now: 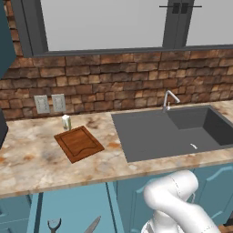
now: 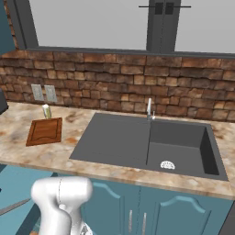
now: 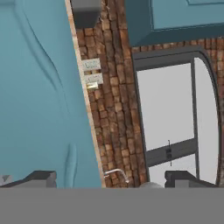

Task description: Open the drawer on the left and place the cutting tools on the cutting board.

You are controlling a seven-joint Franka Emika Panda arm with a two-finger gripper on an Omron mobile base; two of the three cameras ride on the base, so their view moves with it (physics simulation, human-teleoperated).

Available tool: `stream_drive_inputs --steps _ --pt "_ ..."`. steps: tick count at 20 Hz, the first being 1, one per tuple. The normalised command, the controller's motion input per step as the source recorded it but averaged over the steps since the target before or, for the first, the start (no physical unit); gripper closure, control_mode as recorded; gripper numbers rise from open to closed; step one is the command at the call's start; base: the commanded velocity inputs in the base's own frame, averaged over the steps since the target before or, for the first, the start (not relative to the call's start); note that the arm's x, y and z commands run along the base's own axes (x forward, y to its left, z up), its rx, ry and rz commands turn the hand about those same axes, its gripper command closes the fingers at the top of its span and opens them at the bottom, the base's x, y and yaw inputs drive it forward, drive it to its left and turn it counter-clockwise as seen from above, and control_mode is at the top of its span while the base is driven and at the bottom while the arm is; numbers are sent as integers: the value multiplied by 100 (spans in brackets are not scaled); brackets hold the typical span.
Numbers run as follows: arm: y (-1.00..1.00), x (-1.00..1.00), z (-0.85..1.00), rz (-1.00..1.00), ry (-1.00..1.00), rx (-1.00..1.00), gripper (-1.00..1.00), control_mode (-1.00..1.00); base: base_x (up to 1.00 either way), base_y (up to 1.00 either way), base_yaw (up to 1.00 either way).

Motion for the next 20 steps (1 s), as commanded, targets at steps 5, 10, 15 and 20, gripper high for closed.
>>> stream_drive_inputs --steps 5,10,15,20 --pt "-3 -21 5 0 -10 3 -100 -100 0 0 0" --pt "-14 -23 82 0 -21 21 -100 -100 0 0 0" --pt "-13 -4 100 -3 -5 21 -100 -100 0 0 0" --pt "-33 41 95 -7 13 25 -100 -100 0 0 0"
